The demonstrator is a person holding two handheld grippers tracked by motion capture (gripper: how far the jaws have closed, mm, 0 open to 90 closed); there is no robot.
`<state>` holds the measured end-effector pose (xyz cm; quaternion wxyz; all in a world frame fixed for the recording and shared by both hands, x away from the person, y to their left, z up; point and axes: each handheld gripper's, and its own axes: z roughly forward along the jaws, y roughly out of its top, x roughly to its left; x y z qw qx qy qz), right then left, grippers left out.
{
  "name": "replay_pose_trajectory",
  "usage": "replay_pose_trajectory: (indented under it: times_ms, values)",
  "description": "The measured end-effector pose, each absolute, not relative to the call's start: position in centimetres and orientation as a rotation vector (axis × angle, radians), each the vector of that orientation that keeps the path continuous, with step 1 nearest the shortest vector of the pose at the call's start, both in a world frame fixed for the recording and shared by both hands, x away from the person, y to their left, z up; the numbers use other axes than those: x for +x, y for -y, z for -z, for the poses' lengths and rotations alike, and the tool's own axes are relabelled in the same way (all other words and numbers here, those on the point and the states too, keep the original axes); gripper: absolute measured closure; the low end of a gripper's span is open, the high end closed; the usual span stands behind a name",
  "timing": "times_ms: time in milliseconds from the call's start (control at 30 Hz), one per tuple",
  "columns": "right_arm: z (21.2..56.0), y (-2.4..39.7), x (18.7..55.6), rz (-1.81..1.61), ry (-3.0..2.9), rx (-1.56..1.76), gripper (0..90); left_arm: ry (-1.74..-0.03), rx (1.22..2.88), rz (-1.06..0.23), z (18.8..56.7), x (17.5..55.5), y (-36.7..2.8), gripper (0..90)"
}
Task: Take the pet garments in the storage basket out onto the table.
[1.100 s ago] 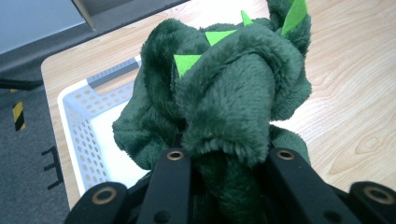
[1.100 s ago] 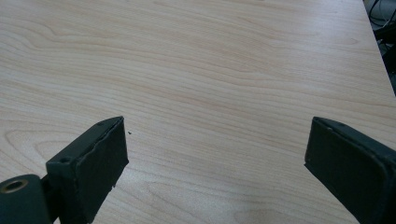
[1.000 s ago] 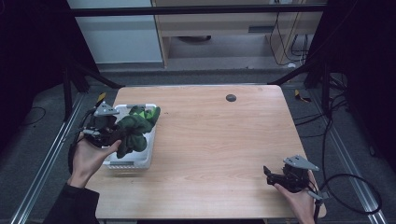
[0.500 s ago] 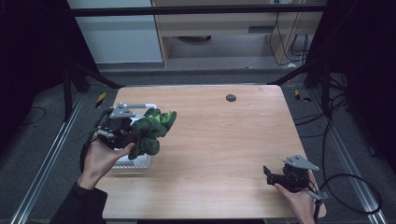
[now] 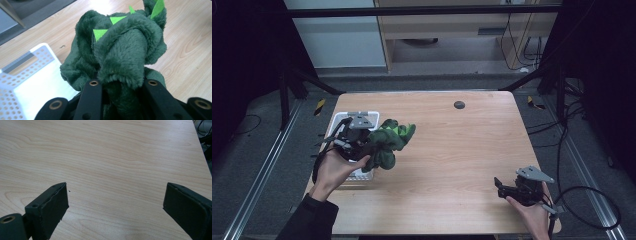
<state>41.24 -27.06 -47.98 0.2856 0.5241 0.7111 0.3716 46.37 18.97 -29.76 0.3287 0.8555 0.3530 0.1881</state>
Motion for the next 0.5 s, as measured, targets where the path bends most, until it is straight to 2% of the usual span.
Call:
replay_pose_trajectory:
  times_ms: [500]
  values:
    - [47.9, 27.1, 41.3, -0.995, -1.894, 1.397, 5.8, -0.863, 2.281, -0.444, 30.9, 46.6, -16.2, 76.9]
